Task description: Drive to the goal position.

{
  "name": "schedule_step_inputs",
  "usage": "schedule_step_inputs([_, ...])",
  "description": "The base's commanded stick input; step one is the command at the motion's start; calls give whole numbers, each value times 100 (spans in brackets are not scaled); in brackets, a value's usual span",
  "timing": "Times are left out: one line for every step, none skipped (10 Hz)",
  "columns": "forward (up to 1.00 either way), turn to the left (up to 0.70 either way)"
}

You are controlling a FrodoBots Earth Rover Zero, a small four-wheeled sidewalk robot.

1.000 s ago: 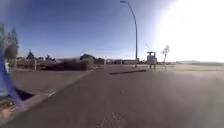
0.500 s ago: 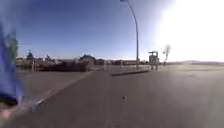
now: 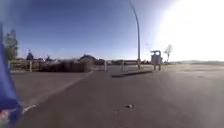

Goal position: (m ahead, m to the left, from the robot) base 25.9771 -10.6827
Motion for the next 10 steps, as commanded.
schedule_step_inputs([70,0])
schedule_step_inputs([70,0])
schedule_step_inputs([70,0])
schedule_step_inputs([70,0])
schedule_step_inputs([70,0])
schedule_step_inputs([70,0])
schedule_step_inputs([70,0])
schedule_step_inputs([70,0])
schedule_step_inputs([70,0])
schedule_step_inputs([70,0])
